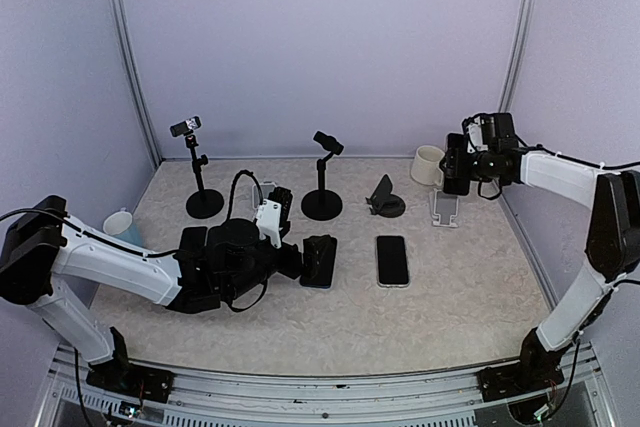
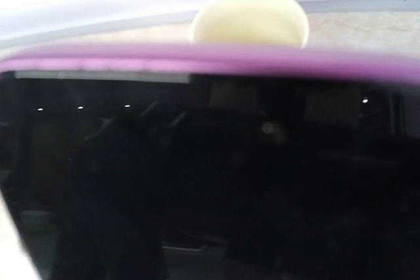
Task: Remove the phone from the phone stand
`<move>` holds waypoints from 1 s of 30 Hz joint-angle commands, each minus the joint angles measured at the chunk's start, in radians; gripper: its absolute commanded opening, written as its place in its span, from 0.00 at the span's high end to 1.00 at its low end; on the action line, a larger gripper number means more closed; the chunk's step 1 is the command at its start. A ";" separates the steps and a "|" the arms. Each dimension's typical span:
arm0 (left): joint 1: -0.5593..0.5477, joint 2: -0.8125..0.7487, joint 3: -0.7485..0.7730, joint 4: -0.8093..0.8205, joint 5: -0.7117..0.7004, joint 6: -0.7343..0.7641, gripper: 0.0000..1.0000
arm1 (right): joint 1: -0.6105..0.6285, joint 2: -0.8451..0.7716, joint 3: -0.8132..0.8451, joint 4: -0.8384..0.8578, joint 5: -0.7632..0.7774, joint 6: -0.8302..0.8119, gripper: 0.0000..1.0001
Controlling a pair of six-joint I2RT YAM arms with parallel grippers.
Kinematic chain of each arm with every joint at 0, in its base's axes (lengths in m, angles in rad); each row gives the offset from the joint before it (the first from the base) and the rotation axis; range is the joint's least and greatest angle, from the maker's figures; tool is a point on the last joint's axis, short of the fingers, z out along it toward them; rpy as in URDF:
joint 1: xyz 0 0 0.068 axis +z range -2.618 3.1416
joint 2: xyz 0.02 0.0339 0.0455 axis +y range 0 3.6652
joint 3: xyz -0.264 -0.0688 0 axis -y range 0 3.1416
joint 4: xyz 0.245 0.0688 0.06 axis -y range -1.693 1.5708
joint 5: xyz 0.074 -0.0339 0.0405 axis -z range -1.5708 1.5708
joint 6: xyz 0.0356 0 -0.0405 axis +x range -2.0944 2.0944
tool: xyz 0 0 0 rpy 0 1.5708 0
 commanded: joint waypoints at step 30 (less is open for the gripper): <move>-0.014 0.025 0.012 0.043 0.004 -0.002 0.01 | 0.115 -0.257 -0.497 -0.057 -0.065 0.101 0.39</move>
